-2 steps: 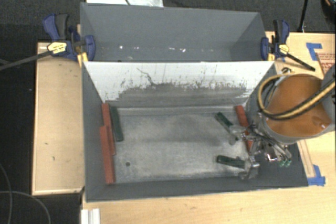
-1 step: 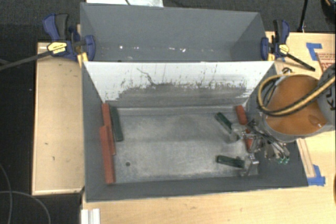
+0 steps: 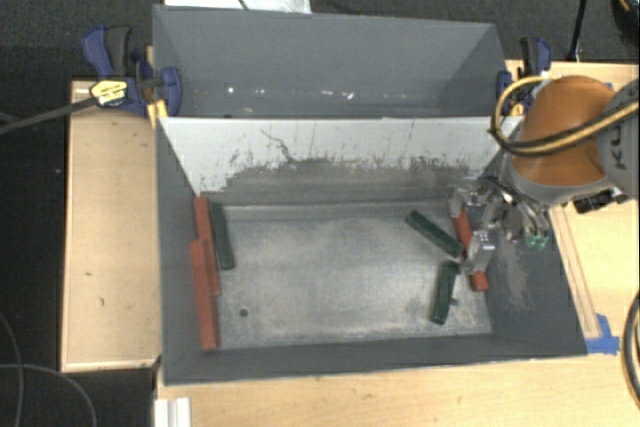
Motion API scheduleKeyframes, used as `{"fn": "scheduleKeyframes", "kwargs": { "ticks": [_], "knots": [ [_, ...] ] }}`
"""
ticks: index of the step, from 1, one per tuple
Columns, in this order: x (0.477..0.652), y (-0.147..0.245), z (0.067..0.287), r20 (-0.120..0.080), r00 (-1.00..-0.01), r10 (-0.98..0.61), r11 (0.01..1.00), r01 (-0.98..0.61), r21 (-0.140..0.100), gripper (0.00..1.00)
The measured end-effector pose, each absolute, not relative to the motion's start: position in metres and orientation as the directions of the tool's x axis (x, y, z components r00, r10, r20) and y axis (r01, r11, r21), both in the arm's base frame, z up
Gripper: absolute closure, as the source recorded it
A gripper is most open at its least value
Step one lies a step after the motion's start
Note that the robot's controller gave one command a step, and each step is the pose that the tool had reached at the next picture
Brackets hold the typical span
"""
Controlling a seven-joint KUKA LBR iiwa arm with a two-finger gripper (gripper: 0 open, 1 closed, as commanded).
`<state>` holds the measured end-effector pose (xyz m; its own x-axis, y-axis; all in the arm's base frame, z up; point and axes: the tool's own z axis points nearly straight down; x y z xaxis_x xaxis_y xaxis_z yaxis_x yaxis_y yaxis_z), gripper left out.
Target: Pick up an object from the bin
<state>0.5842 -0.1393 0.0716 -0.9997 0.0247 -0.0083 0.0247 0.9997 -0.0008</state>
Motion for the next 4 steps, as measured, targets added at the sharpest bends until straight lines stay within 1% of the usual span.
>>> {"fn": "scheduleKeyframes", "kwargs": {
  "ticks": [1,2,3,4],
  "knots": [
    [0.582,-0.138,0.071,-0.004,-1.0,0.028,1.0,0.028,0.001,1.0],
    [0.584,-0.138,0.122,-0.008,-0.999,0.032,0.999,0.032,-0.001,1.0],
    [0.585,-0.138,0.123,-0.006,-0.999,0.038,0.999,0.038,0.0,1.0],
    [0.587,-0.139,0.164,-0.008,-0.999,0.044,0.999,0.044,0.0,1.0]
  ]
}}
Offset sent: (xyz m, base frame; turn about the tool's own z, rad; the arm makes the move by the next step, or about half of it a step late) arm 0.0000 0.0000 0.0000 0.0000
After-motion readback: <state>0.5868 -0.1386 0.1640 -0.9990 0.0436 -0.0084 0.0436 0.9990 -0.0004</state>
